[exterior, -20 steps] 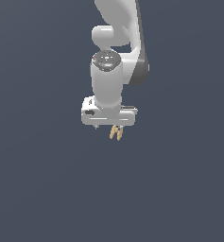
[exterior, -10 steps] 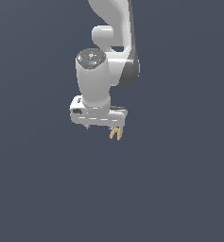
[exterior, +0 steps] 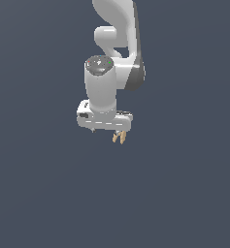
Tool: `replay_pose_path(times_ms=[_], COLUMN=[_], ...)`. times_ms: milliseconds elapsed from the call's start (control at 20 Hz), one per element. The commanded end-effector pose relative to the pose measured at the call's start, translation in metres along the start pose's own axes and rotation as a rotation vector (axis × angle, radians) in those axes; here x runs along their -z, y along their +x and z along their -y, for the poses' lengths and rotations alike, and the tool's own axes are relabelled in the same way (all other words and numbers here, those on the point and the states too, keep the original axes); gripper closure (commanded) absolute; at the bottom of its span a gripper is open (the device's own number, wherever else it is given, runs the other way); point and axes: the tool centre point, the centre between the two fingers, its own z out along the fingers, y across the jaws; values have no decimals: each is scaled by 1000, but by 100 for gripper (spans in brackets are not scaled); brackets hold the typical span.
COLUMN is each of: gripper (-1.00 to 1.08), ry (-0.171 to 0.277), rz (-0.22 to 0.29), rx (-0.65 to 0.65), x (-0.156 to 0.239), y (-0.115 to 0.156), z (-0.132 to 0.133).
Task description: Pick up the object and move it to a goal position.
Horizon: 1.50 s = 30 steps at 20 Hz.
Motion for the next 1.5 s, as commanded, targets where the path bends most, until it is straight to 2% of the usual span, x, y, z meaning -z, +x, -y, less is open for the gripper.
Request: replay_pose_path(times_ms=[0,550,850,1100,1450], gripper=[-92,-92,-92,-92,-92], ry=[1,4,5,5,4], rz=[1,4,5,5,6], rx=[-9,-78,-104,-114,-113], x=[-10,-75,-97,-104,-109], y=[-7,-63,-89,-99,-99], z=[6,43,54,58,58])
